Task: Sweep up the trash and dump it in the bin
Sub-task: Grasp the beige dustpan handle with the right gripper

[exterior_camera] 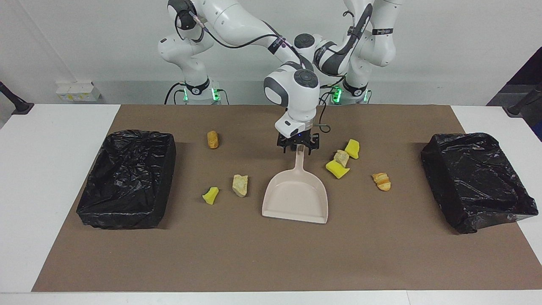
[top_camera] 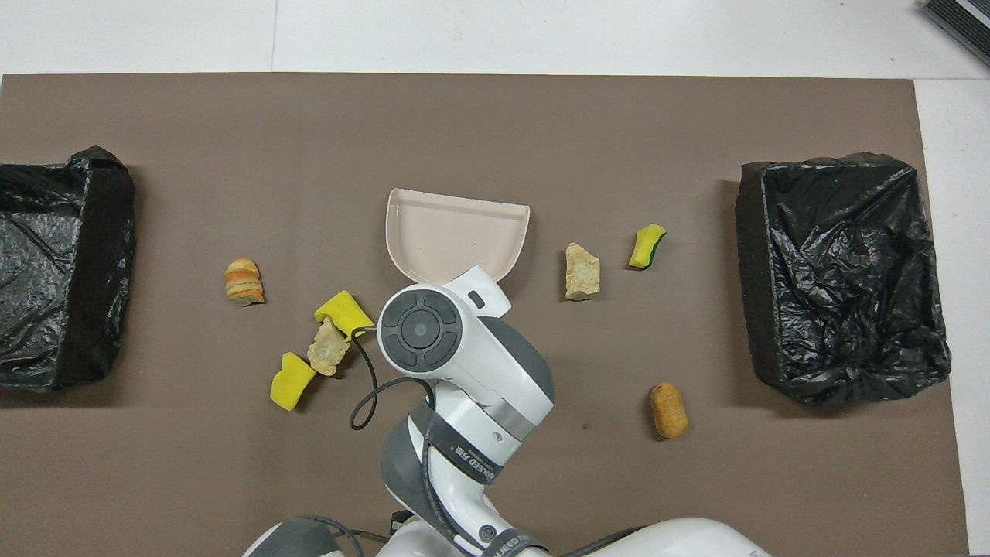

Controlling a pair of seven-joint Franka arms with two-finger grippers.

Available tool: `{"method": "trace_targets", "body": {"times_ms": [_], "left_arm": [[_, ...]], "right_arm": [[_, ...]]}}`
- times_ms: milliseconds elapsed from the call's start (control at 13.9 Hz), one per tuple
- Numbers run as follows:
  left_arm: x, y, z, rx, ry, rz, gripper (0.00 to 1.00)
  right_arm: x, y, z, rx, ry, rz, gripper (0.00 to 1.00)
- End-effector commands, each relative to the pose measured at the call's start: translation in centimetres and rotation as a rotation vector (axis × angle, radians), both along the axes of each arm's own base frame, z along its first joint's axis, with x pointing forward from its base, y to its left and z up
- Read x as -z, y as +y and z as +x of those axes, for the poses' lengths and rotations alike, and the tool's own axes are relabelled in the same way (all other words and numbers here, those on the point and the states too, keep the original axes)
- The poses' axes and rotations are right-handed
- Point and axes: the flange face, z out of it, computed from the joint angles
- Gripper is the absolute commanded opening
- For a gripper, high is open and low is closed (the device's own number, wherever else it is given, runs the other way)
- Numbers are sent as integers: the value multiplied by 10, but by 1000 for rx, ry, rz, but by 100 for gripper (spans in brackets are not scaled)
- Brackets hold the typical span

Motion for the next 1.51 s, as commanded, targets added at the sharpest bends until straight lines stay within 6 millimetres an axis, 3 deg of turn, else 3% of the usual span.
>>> {"method": "trace_targets", "body": {"times_ms": [0,72,360,503,647,719,935,1079,1294,1438], "left_arm": [[-12,14,6,-34,-18,-8,6],[-14,16,5,-35,-9,3,0],[-30,31,2,-47,15,36,0],[-34,38,-3,-43,28,59,0],[-35,46,-4,-32,30,100,0],[-36,50,-5,-27,27,118,0],[-39,60,-10,-10,34,169,0],[-38,69,-7,-23,46,201,0],[-53,91,9,-76,27,215,0],[-63,109,21,-119,21,206,0]], "right_arm": [[-3,-6,-6,8,-2,22,99],[-4,-5,-7,6,-2,22,99],[-3,-2,-15,-5,3,21,80],[1,-3,-21,-10,11,14,77],[-1,3,-25,-20,1,31,62],[0,6,-29,-28,2,35,60],[-2,7,-30,-29,0,41,1],[-5,8,-28,-31,-4,45,0],[-13,13,-28,-76,-13,44,0],[-32,8,-31,-152,-24,28,0]]}}
